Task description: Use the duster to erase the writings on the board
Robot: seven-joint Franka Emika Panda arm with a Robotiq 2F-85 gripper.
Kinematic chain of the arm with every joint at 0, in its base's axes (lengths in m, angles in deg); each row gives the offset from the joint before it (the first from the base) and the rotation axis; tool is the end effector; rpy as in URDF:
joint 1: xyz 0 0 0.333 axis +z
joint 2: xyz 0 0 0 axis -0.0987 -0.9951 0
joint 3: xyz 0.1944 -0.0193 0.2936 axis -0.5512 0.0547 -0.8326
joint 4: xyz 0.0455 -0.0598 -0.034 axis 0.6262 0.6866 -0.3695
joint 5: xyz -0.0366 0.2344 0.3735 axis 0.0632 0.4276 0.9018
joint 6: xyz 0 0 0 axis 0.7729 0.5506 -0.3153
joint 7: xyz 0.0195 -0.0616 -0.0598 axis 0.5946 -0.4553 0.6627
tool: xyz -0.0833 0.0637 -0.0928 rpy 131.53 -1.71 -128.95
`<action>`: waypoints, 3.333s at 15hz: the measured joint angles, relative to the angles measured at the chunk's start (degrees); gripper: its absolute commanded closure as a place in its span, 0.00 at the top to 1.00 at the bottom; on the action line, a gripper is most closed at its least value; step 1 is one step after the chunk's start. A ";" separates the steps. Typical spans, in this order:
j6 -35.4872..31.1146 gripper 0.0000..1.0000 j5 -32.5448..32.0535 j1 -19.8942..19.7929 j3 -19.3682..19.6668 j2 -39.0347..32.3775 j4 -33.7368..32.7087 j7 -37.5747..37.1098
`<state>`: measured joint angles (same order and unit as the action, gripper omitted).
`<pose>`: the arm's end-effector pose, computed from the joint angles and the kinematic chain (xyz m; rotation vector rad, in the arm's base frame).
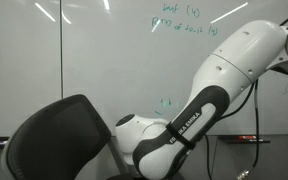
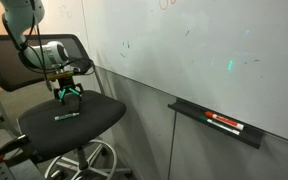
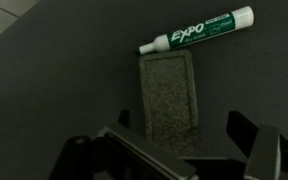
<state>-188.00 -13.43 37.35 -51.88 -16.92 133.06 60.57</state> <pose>0.5405 0.4378 0.0410 2.5720 1.2032 -0.2913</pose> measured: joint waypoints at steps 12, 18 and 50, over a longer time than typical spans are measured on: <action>0.01 0.41 1.46 -0.37 0.65 -2.20 0.32 -0.12; 0.01 0.31 1.47 -0.53 0.67 -2.00 0.25 -0.12; -8.86 0.31 -42.31 -3.29 11.43 21.23 7.79 -44.56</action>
<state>-196.86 -55.74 34.06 -40.45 4.31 140.85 16.01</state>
